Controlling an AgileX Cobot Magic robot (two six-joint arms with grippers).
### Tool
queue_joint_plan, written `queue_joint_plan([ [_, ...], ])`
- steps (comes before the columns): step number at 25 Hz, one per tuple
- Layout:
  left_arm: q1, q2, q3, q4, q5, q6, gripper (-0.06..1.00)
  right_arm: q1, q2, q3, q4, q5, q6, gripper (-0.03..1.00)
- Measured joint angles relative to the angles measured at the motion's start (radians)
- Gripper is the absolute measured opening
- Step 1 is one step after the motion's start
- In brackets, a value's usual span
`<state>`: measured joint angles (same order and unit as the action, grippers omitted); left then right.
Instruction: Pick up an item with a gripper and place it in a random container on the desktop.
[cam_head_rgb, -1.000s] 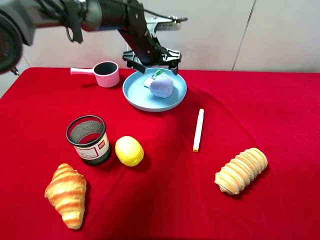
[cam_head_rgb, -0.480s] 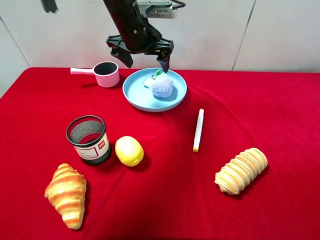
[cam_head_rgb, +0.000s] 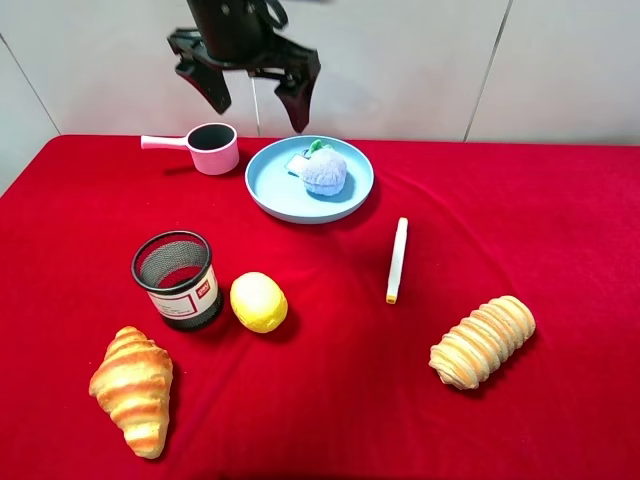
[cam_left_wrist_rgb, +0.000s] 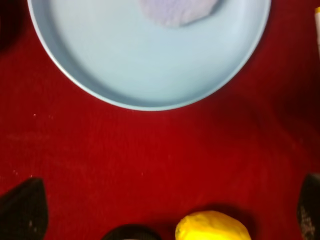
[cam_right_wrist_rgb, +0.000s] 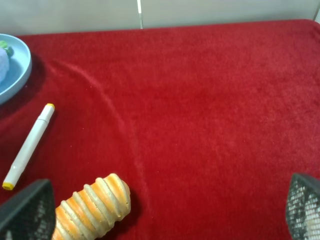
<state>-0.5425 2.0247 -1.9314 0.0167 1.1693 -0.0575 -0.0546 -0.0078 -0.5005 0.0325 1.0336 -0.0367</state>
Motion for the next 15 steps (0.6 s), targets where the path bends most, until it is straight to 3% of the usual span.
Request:
queue_joint_plan([
  [15, 0.0, -0.362, 0.335, -0.017, 0.0, 0.042, 0.99, 0.0, 0.0, 0.0, 0.0, 0.0, 0.0, 0.69],
])
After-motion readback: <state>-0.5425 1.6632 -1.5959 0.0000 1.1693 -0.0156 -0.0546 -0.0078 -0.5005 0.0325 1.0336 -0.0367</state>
